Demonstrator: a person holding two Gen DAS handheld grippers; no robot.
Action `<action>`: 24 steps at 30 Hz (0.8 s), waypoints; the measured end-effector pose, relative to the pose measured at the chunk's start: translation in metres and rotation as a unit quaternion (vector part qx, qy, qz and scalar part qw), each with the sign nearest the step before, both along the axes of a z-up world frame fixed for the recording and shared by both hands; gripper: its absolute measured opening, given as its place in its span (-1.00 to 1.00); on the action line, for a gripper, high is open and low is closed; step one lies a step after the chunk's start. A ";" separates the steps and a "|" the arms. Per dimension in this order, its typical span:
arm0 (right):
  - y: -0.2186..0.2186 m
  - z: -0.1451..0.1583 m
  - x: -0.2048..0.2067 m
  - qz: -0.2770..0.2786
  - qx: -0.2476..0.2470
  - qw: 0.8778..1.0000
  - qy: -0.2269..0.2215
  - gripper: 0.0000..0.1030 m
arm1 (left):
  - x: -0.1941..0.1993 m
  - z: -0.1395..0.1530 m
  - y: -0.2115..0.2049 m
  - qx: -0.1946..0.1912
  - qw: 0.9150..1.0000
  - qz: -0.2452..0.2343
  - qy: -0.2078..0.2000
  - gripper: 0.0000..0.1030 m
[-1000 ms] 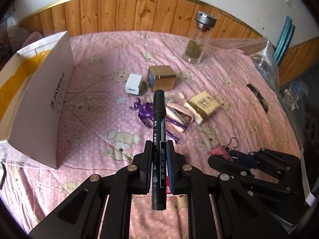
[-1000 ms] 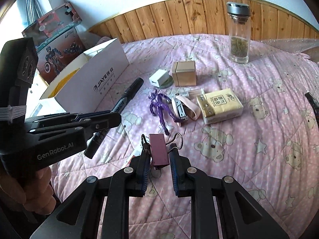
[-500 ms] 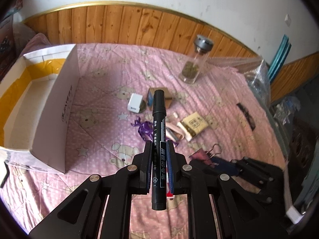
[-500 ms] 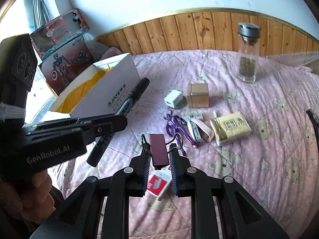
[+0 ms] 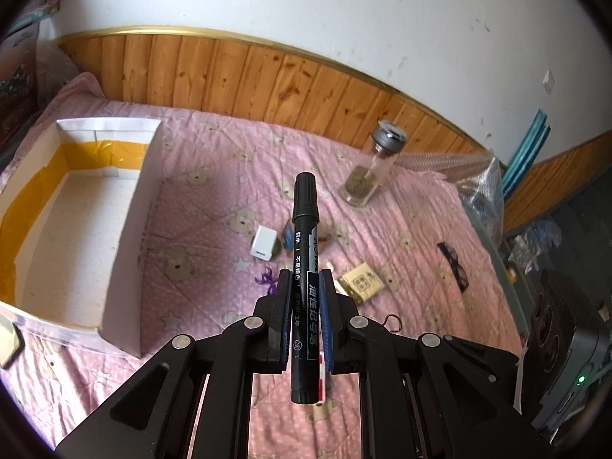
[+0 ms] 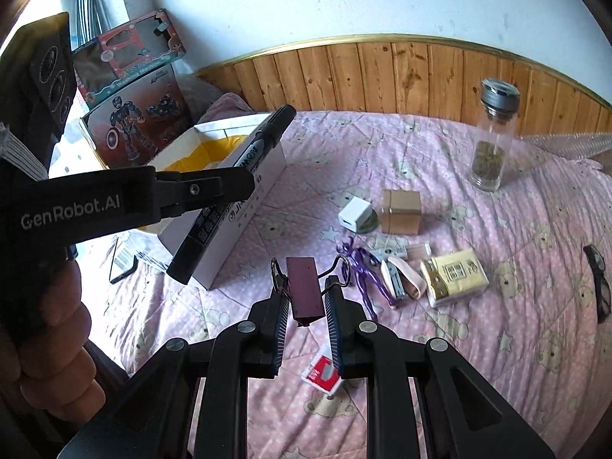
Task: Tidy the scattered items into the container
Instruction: 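Lift the marker and clip and carry both toward the white box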
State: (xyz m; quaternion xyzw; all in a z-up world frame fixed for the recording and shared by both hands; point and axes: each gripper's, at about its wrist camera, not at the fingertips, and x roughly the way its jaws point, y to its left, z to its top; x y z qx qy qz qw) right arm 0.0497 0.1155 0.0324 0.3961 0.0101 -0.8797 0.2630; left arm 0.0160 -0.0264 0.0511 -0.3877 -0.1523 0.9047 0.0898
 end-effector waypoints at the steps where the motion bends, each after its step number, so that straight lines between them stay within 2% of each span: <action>1: -0.002 0.002 -0.001 0.001 0.000 1.000 0.002 -0.61 | -0.001 0.001 -0.003 0.001 1.000 0.002 0.001 -0.75; 12: -0.039 0.030 -0.015 0.024 0.005 0.999 0.020 -0.61 | -0.008 0.009 -0.060 0.032 0.999 0.038 -0.001 -0.75; 24: -0.068 0.038 -0.037 0.043 0.005 0.999 0.014 -0.61 | -0.017 0.026 -0.109 0.061 0.996 0.057 0.013 -0.75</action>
